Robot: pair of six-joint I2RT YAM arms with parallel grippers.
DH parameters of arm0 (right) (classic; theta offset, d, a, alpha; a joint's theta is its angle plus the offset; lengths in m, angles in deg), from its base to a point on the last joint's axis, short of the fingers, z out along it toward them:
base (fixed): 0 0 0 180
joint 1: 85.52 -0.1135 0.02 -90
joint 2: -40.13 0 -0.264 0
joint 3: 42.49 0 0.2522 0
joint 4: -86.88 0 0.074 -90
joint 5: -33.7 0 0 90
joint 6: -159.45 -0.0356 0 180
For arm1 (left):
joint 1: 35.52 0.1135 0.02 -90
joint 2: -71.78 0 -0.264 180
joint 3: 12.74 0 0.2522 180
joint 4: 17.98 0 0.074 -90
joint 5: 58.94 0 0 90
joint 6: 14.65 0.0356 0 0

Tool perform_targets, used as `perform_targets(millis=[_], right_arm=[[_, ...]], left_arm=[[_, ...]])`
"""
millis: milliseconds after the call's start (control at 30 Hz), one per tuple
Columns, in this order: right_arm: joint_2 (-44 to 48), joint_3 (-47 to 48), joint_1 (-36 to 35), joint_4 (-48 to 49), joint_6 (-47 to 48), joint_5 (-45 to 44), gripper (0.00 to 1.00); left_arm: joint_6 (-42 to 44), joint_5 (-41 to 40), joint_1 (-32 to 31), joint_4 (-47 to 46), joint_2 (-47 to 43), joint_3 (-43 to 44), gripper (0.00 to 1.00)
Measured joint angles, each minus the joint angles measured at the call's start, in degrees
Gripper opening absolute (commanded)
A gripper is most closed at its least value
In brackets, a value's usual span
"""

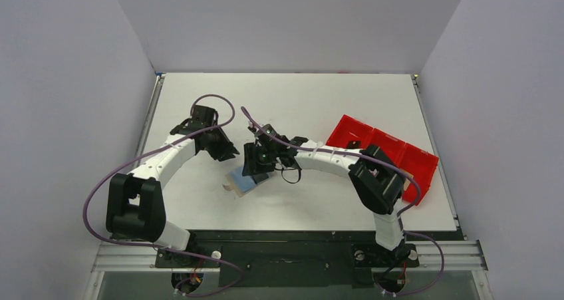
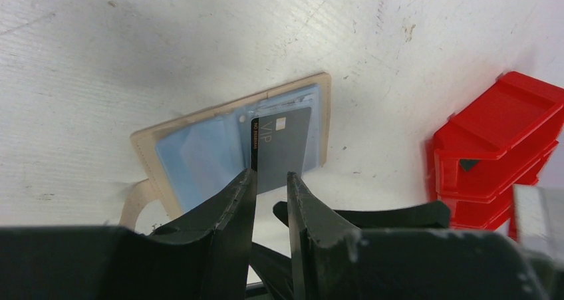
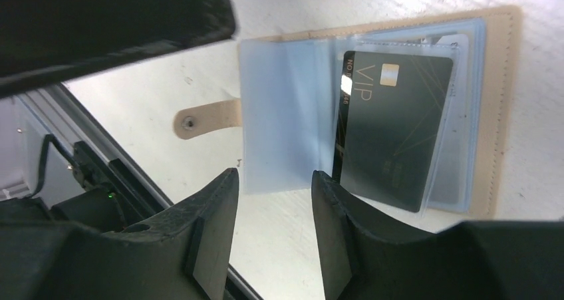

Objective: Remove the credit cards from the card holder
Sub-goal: Remove the credit card from the card holder.

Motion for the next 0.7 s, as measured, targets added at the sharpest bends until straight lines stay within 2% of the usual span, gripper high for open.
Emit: perform_targets(millis=[267, 400, 700], right_arm=[[7.06, -1.6, 2.38, -1.25, 0.5, -5.53, 0.28], [6.4, -1.57, 3.63, -3.48, 1.4, -8.11, 0.14], [0.59, -0.5, 3.26, -7.96, 2.99, -11.63, 0.09]], left_arm=[[-0.2, 4.39, -0.11, -1.03, 2.08, -0.46, 0.21], [-0.26, 5.29, -0.72, -2.4, 3.26, -2.01, 0.21], [-0.22, 8.37, -2.4, -8.96, 4.46, -10.21, 0.21]])
